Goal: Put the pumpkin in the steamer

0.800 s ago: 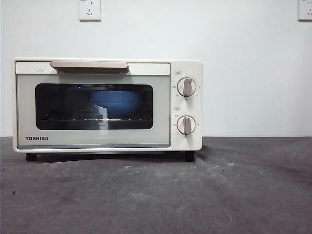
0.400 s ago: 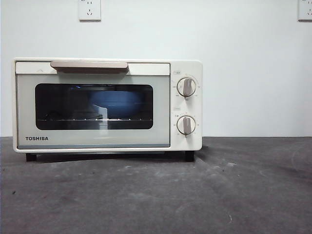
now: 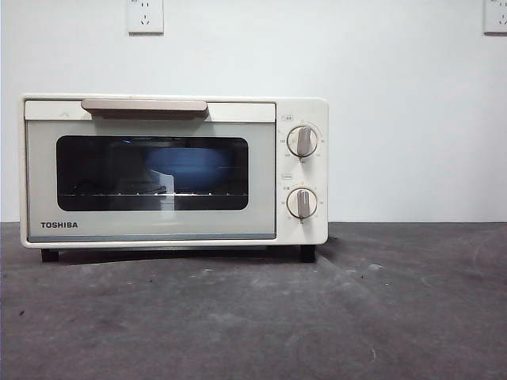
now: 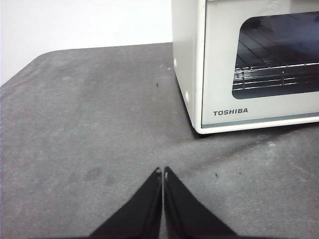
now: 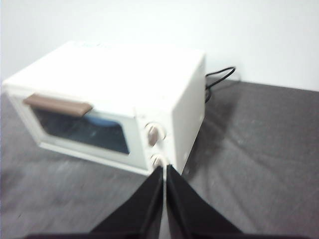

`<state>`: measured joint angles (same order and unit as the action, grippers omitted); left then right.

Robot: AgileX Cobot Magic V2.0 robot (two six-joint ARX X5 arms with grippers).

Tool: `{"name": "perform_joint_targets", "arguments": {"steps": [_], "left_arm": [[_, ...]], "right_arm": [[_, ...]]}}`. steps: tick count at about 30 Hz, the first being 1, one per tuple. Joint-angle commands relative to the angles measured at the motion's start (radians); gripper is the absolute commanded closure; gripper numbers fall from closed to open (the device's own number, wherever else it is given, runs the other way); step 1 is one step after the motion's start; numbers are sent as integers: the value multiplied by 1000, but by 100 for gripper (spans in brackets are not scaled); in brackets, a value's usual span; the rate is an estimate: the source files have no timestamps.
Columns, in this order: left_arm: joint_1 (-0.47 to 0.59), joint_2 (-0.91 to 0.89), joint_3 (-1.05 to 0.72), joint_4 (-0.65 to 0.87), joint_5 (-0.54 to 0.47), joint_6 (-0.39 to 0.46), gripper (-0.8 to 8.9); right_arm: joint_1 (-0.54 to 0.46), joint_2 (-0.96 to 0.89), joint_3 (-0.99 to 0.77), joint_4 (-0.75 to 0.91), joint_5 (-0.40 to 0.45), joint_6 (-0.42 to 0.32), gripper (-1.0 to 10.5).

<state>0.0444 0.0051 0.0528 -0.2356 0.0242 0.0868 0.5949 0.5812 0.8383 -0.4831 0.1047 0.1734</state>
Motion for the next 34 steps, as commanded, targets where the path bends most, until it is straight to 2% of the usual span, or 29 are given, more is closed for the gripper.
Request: {"name": "perform_joint_targets", "arguments": {"steps": [1, 5, 8, 14, 23, 34], "left_arm": [[0, -2, -18, -6, -2, -1, 795], [0, -2, -18, -6, -2, -1, 795], [0, -2, -18, -6, -2, -1, 795], [0, -2, -18, -6, -2, -1, 795], [0, -2, -18, -6, -2, -1, 795], [0, -2, -18, -6, -2, -1, 795]], "right_arm": [[-82, -29, -70, 126, -57, -34, 940], [-221, -110, -223, 294, -113, -70, 940], [-298, -176, -327, 378, -116, -73, 940], [-401, -319, -498, 447, -111, -100, 940], [-452, -485, -667, 446, -105, -103, 940], [-452, -552, -778, 436, -105, -101, 940]]}}
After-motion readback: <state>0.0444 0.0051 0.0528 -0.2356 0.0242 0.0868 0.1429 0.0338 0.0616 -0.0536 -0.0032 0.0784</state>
